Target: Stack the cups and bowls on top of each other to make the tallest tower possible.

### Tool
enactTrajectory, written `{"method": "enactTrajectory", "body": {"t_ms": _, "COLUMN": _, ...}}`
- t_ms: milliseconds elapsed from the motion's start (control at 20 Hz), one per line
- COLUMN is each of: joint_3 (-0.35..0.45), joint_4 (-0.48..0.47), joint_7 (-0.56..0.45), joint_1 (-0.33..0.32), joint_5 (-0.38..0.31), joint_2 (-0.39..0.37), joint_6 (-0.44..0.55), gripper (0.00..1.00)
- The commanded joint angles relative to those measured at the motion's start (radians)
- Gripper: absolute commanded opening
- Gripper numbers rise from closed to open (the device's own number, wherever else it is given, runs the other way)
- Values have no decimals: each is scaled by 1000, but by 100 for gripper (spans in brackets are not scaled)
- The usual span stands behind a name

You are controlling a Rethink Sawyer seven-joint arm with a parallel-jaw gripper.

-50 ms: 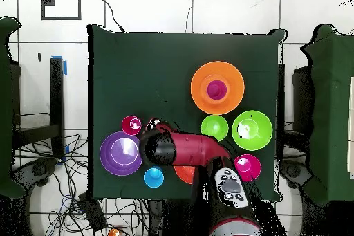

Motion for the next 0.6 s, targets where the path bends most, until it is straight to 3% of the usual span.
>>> {"method": "enactTrajectory", "body": {"t_ms": 50, "joint_3": -7, "joint_4": 113, "joint_7": 4, "joint_1": -138, "joint_5": -169, "joint_2": 113, "joint_6": -139, "gripper": 100}}
{"method": "enactTrajectory", "body": {"t_ms": 450, "joint_3": 26, "joint_4": 94, "joint_7": -29, "joint_1": -278, "joint_5": -307, "joint_2": 121, "joint_6": -136, "gripper": 100}}
{"method": "enactTrajectory", "body": {"t_ms": 600, "joint_3": 33, "joint_4": 20, "joint_7": -12, "joint_1": -283, "joint_5": -330, "joint_2": 187, "joint_6": -159, "gripper": 100}}
